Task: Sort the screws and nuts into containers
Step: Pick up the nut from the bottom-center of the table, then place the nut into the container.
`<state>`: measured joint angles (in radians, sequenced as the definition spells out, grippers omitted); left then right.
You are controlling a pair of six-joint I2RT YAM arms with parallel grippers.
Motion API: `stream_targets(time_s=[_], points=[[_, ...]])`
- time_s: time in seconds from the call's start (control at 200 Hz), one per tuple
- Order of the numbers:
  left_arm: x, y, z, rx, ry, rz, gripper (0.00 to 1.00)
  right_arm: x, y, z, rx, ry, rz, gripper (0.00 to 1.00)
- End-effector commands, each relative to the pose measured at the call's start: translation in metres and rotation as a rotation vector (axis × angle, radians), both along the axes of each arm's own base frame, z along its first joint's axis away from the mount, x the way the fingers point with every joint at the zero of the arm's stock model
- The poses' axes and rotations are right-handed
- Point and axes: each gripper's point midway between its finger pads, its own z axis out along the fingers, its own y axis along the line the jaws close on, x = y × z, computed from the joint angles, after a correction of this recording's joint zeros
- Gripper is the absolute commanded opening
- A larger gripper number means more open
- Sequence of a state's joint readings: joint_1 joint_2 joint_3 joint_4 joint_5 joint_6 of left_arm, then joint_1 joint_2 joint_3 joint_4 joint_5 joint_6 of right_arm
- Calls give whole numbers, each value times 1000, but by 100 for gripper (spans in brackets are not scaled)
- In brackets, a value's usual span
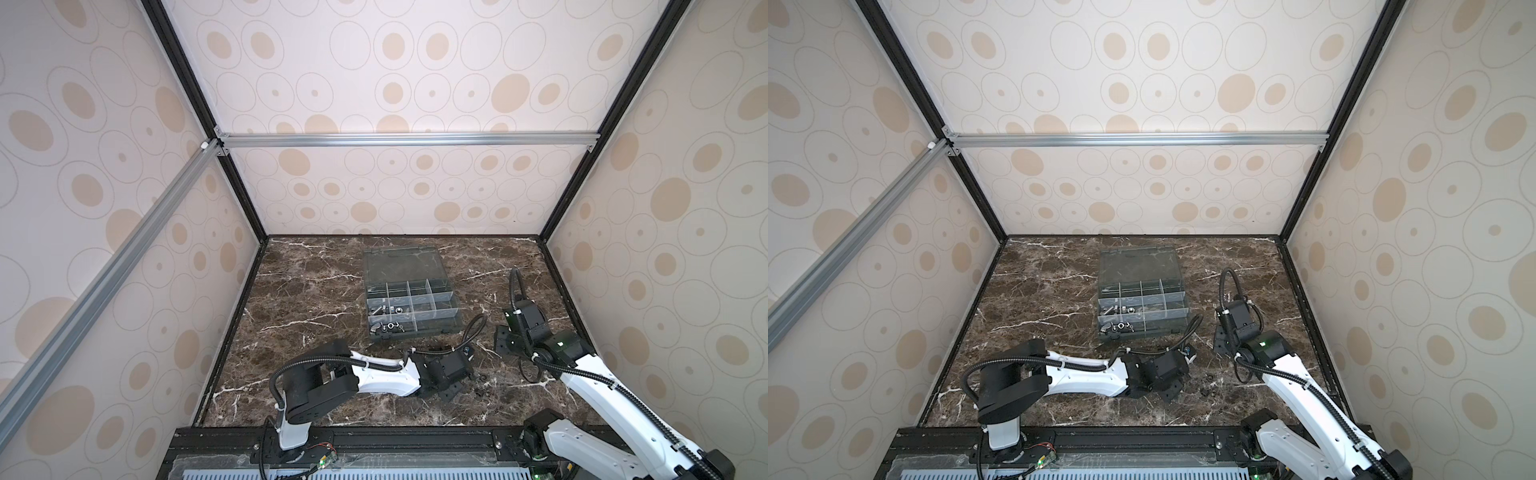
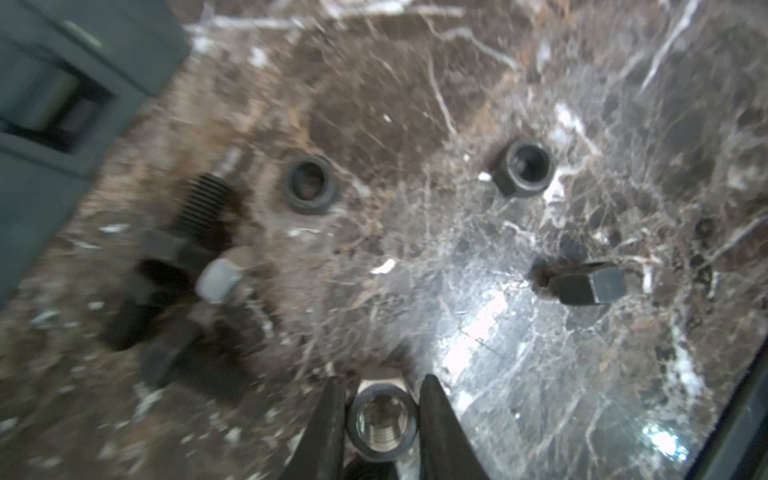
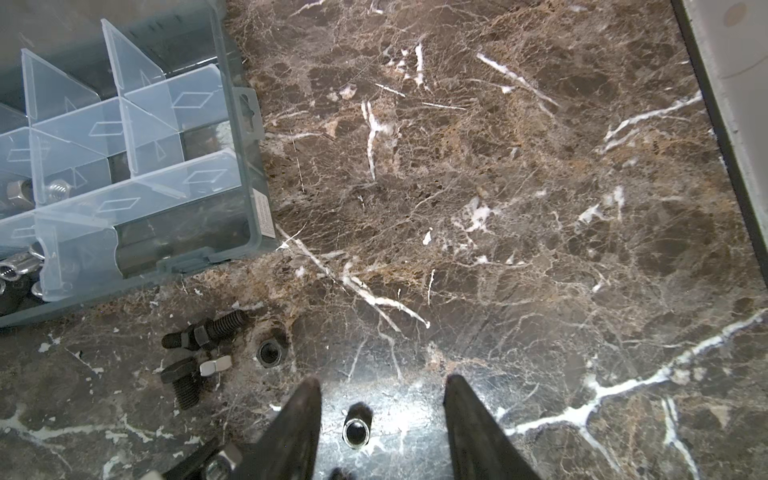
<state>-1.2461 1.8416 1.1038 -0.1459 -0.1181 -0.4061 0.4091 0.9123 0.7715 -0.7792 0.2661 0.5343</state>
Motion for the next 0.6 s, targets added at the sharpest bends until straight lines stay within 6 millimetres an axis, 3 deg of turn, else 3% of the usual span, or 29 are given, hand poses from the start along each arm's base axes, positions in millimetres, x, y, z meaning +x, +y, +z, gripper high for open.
stream_targets(time_s=[0.0,0.13,0.295,0.42,0.59], points=[[31,10,50,-81,-79,79,15,-4,-6,2,-12,3,-16,51],[66,37,82,-132,-132,165,15,-3,-5,4,-6,-1,-13,51],[119,89,103,-155,-180,297,16,-4,-2,3,13,2,-7,51],[154,123,101,-143,-194,378,17,-3,3,-1,38,9,-1,51],[190,147,83,-117,-173,439,17,-4,6,-2,56,18,0,51]])
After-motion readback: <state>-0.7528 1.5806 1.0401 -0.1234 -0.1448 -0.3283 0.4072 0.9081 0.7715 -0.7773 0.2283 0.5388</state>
